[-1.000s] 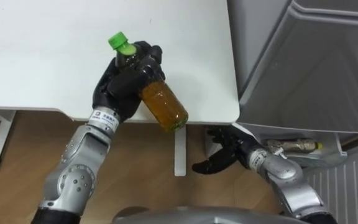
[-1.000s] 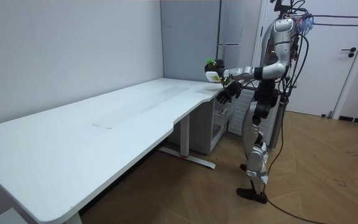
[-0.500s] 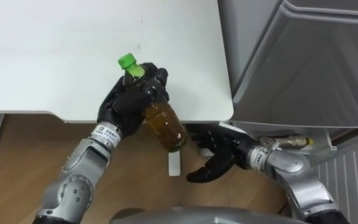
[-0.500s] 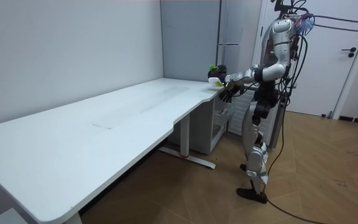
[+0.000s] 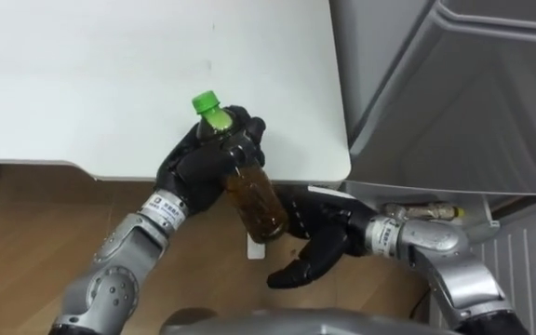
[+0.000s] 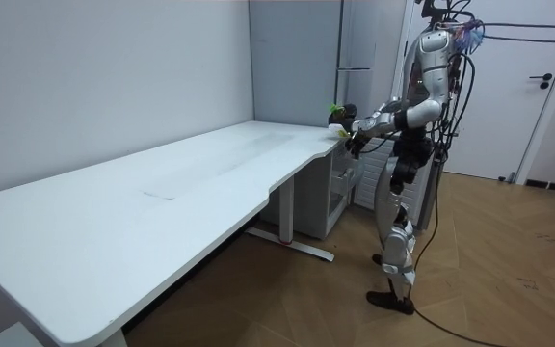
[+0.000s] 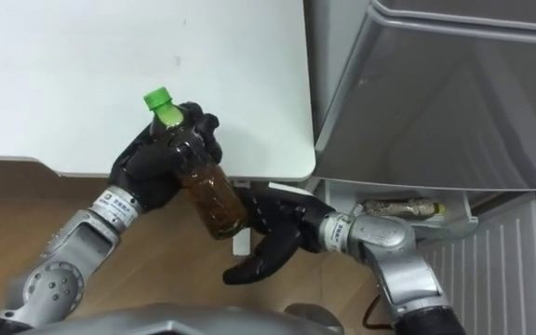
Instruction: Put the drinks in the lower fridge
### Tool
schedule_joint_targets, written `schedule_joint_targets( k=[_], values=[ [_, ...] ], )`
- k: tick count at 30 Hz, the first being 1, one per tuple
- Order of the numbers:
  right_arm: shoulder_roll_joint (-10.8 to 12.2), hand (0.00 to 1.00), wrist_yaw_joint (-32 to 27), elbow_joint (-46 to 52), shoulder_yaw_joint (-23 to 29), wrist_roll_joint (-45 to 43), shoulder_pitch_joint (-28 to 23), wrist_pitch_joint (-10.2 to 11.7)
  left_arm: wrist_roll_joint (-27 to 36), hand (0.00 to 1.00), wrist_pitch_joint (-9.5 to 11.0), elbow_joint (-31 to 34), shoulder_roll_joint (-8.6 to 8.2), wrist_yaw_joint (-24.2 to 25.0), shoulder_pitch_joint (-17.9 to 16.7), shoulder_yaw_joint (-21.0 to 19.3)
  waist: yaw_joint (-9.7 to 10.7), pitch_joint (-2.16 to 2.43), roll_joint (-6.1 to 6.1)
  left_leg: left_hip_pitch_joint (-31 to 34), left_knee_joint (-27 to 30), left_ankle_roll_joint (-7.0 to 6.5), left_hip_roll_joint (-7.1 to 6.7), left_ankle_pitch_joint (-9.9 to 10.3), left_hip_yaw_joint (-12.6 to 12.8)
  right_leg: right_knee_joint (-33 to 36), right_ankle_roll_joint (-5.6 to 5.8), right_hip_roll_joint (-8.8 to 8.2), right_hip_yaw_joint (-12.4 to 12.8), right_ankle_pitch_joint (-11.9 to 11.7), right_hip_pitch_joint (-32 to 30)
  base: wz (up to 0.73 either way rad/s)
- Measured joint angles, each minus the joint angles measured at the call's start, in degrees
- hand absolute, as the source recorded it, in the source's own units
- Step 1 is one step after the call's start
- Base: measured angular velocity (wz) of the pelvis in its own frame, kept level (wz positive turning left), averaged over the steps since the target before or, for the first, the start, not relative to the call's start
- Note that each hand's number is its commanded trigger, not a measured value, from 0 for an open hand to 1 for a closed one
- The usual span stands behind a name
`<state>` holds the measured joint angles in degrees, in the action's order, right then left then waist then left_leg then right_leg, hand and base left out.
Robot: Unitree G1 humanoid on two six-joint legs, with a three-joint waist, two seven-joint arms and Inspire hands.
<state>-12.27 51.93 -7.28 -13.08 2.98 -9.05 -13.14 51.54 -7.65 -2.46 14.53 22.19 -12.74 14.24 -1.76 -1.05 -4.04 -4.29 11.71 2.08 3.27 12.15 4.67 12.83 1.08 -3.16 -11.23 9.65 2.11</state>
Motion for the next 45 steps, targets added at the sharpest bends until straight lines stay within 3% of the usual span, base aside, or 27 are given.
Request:
schedule_joint_targets(
  k=[3, 7, 11, 14, 20, 26, 27, 29, 38, 40, 45],
  values=[
    [-0.5, 0.0, 0.4, 0.0, -0.8, 2.9, 0.2, -0.2, 0.0, 1.0, -0.5, -0.6, 1.07, 1.6, 0.0, 2.4, -0.1, -0.08, 0.42, 0.6, 0.0, -0.03, 0.02, 0.0, 0.0, -0.1, 0.0, -0.04, -0.3, 0.0, -0.3, 0.04],
    [-2.7, 0.0, 0.3, -0.3, -2.8, 6.5, 0.0, -0.5, -1.8, 1.0, -1.0, -0.6, 2.18, 3.8, 0.0, 4.0, -0.1, 0.3, 0.93, 1.4, 0.1, -0.17, 0.01, 0.1, 0.0, 0.0, 0.01, -0.1, -0.4, 0.0, -1.0, 0.01],
    [-3.5, 0.0, 0.1, -1.6, -3.5, 9.4, 0.0, -0.7, -5.8, 1.0, -1.2, -0.6, 2.25, 4.8, 0.1, 4.2, 0.1, 0.31, 0.95, 1.0, 0.3, -0.17, -0.02, 0.1, 0.1, 0.3, 0.01, -0.18, 0.0, 0.0, -0.9, -0.02],
    [-3.8, 0.0, 0.1, -2.1, -3.6, 11.8, 0.0, -0.6, -9.5, 1.0, -1.1, -0.8, 2.51, 5.7, 0.2, 4.5, 0.6, 0.25, 1.03, 0.7, 0.5, -0.17, -0.04, 0.1, 0.2, 0.8, 0.01, -0.27, 0.0, 0.0, -0.8, 0.0],
    [-5.6, 0.0, -0.8, -2.1, -5.5, 15.2, -0.2, -0.7, -10.2, 1.0, -1.1, -0.8, 3.38, 6.1, 0.6, 5.8, 1.4, -0.04, 1.54, 1.2, 0.6, -0.32, -0.06, 0.2, 0.2, 0.9, 0.06, -0.22, 0.1, 0.0, -1.1, 0.0],
    [-7.7, 0.0, -1.0, -2.2, -7.3, 17.0, -0.4, -0.7, -13.6, 1.0, -0.9, -0.8, 5.06, 7.5, 2.2, 7.9, 1.7, 0.35, 2.0, 1.5, 1.2, -0.32, -0.04, 0.2, 0.1, 0.9, 0.04, -0.21, -0.1, 0.0, -1.1, 0.02],
    [-7.7, 0.5, -1.1, -2.3, -7.5, 17.4, -0.5, -0.7, -13.9, 1.0, -0.8, -0.8, 5.41, 7.7, 2.5, 8.2, 1.7, 0.38, 2.06, 1.6, 1.2, -0.32, -0.05, 0.2, 0.1, 1.0, 0.04, -0.23, -0.1, 0.0, -1.1, 0.0],
    [-7.7, 1.0, -1.3, -2.9, -7.8, 17.8, -0.5, -0.6, -15.0, 1.0, -0.6, -0.8, 6.0, 7.7, 3.2, 9.0, 1.7, 0.39, 2.07, 1.5, 1.2, -0.32, -0.04, 0.2, 0.1, 1.0, 0.04, -0.22, -0.1, 0.0, -1.1, 0.0],
    [-8.0, 1.0, -5.8, -3.5, -9.4, 17.6, -0.7, -0.6, -17.5, 1.0, -0.4, -0.4, 6.45, 8.5, 3.9, 11.0, 1.7, 0.33, 2.04, 1.1, 0.6, -0.32, -0.05, 0.2, 0.8, 0.8, 0.05, -0.22, 0.4, 0.0, -1.1, -0.03],
    [-8.7, 1.0, -5.8, -3.5, -9.9, 17.4, -0.7, 1.0, -17.3, 1.0, -0.6, -0.3, 6.33, 8.6, 3.9, 11.1, 1.7, 0.32, 2.06, 1.1, 0.5, -0.32, -0.02, 0.2, 0.9, 0.8, 0.05, -0.19, 0.3, 0.0, -1.1, 0.0],
    [-8.5, 1.0, -6.3, -4.6, -10.0, 17.8, -0.7, 2.5, -17.3, 1.0, -0.6, 0.2, 6.12, 8.6, 4.0, 11.1, 1.6, 0.26, 1.93, 0.7, 0.5, -0.32, 0.01, 0.2, 1.4, 0.8, 0.05, -0.21, 0.4, 0.0, -1.0, -0.03]
  ],
)
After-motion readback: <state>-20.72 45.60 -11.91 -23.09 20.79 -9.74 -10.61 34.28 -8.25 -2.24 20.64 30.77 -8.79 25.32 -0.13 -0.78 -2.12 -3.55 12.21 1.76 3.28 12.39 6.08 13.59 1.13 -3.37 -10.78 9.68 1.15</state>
